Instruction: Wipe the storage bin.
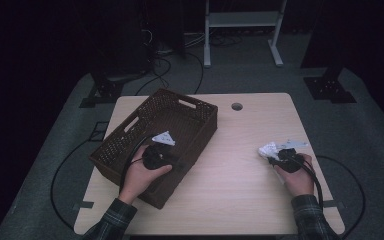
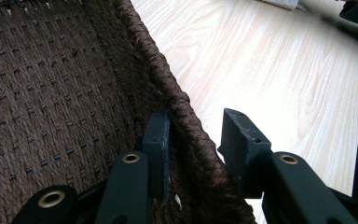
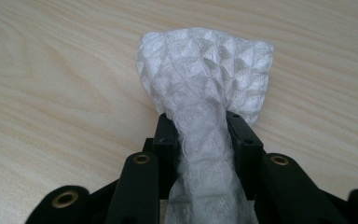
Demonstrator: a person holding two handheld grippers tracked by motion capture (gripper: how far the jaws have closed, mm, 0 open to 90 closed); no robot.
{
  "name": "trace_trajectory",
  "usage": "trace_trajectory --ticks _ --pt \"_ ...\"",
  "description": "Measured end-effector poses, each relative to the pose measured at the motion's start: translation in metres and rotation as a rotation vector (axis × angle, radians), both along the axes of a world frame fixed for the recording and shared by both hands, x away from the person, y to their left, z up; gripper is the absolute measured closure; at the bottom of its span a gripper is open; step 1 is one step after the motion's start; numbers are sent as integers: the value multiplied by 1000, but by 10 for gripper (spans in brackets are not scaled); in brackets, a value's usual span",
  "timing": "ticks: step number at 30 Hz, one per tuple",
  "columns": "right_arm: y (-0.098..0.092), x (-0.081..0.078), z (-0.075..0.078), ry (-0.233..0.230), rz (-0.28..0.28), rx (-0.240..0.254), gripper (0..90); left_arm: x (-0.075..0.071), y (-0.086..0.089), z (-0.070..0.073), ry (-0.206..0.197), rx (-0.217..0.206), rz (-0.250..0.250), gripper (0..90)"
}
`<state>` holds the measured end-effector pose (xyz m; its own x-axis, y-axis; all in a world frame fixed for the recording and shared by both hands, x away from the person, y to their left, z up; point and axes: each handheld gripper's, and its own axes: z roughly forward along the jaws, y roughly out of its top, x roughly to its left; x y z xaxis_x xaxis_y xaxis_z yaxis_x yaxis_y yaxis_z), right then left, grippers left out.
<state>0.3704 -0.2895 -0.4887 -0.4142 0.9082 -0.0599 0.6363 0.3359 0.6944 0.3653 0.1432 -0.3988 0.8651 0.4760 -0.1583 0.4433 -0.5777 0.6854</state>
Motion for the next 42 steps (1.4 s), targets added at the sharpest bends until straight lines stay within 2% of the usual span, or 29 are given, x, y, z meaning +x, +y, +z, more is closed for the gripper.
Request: trace_trajectory --ticks 4,8,11,14,15,20,26,28,29,42 --pt "0 0 0 2 -16 9 713 0 0 0 -2 1 -1 628" --pt "-6 1 3 16 -1 77 725 0 0 0 1 1 -2 628" --pt "-6 1 6 12 10 79 725 0 0 0 0 2 -3 628" --pt "-4 3 13 4 21 102 726 1 0 0 0 4 -5 628" --pt "-2 3 18 -3 23 132 725 1 0 0 -1 2 -4 628" --pt "5 5 32 -33 47 168 724 0 0 0 3 5 -9 626" --pt "15 11 45 -53 89 173 724 0 0 0 5 7 -10 626" --pt "17 12 46 -55 93 179 724 0 0 0 4 7 -10 626" --pt "21 15 47 -49 116 187 724 0 0 0 4 8 -11 626" --pt "46 32 58 -55 205 180 724 0 -1 0 -5 11 -15 626"
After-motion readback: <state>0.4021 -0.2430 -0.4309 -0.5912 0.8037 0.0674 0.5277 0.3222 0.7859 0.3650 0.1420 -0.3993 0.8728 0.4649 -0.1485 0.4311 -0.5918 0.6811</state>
